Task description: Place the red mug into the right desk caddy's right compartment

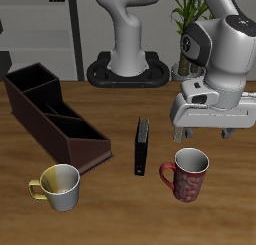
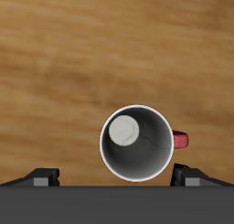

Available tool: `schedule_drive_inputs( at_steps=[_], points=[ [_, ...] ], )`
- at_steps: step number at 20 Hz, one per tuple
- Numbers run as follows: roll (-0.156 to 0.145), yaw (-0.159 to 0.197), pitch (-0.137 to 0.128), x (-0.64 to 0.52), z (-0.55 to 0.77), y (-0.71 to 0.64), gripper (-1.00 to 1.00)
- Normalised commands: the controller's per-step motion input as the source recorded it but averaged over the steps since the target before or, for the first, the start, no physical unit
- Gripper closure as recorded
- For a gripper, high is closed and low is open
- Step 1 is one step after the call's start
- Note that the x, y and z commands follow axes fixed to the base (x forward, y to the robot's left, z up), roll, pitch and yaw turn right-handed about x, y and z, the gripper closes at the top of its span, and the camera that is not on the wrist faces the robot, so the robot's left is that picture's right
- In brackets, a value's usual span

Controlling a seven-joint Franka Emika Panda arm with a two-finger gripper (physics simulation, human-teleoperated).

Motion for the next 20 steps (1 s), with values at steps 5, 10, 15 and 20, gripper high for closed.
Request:
schedule_drive_inputs(
  at_steps=[5,10,15,20],
  points=[
    [0.029,-0.017,0.025,0.08,-0.26,0.05,-1.00],
    [0.010,0.005,0.024,0.12,-0.29,-0.04,-1.00],
    [-0.004,-0.024,0.039,0.06,-0.28,-0.05,-1.00],
    [0.010,-0.005,0.047,0.06,-0.30,0.04,-1.00]
  ],
)
